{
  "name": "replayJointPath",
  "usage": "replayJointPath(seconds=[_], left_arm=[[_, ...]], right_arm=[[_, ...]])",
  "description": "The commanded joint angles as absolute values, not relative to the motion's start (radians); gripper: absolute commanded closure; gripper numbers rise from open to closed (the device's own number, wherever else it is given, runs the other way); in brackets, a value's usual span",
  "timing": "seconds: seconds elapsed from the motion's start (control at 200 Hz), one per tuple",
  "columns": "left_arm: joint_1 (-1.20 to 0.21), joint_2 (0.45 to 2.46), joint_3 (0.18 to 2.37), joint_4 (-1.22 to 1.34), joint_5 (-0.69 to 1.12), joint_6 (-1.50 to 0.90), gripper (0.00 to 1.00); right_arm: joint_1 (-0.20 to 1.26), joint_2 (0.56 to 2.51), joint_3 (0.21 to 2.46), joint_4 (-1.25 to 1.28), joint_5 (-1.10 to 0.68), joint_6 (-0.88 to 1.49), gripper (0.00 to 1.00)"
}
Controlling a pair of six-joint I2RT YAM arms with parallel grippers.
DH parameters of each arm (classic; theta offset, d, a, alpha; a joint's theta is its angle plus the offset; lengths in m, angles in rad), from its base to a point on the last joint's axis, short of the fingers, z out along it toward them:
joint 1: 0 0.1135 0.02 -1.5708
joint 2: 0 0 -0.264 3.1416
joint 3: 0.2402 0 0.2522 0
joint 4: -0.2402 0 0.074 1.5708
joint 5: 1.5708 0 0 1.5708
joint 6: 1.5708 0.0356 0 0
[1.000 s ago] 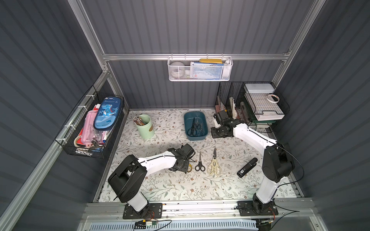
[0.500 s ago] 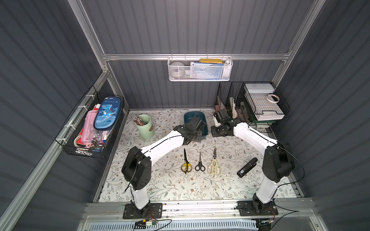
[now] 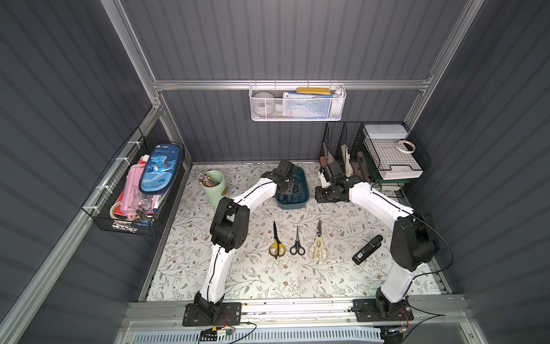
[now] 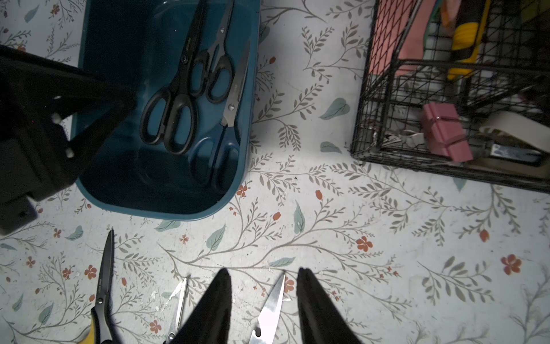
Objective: Take the scissors out of the storage box
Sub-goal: Pick up the scissors from the storage box.
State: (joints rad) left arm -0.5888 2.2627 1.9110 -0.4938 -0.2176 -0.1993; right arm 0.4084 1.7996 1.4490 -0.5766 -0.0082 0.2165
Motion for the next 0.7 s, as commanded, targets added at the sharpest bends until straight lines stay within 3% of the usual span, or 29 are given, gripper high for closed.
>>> replayJointPath(seconds=[0.0, 0.695], left_arm=[[-0.596, 2.296, 1.943, -0.486, -0.194, -0.155, 0.64], [-0.565, 2.448, 2.000, -0.521, -0.135, -0.173, 0.65]], right_arm=[[0.407, 1.819, 1.466, -0.573, -0.035, 0.225, 0.60], [0.408, 1.828, 1.466, -0.570, -0.053, 0.230, 0.60]])
